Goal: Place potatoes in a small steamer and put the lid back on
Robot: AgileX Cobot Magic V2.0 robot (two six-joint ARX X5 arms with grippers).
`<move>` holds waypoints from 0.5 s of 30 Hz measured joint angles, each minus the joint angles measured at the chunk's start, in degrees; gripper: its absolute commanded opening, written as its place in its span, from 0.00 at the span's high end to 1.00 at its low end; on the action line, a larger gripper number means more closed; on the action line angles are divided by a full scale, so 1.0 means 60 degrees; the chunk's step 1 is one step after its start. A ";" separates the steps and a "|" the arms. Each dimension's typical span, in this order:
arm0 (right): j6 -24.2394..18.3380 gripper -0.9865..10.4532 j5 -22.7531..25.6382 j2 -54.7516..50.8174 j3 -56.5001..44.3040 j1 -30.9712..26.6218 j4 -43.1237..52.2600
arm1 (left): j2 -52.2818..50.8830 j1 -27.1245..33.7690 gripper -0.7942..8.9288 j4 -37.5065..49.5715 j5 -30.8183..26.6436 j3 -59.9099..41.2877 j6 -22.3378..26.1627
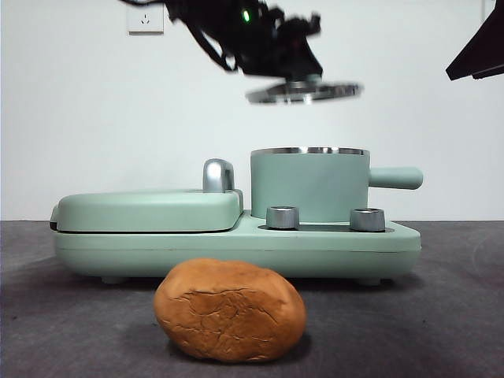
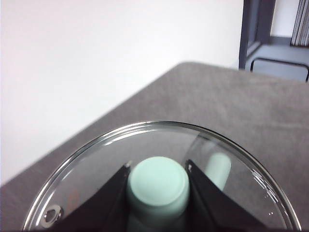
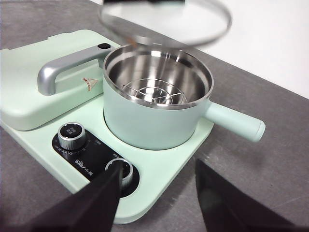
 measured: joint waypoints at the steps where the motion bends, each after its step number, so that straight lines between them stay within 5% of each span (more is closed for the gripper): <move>1: 0.0000 0.70 0.0000 0.0000 0.0000 0.0000 0.0000 | -0.0157 0.0004 0.90 -0.0087 0.0000 0.0000 -0.0033; 15: 0.0000 0.70 -0.0004 0.0000 0.0000 0.0018 0.0000 | -0.2849 0.0761 0.90 -0.2922 -0.0007 -0.0146 -0.0492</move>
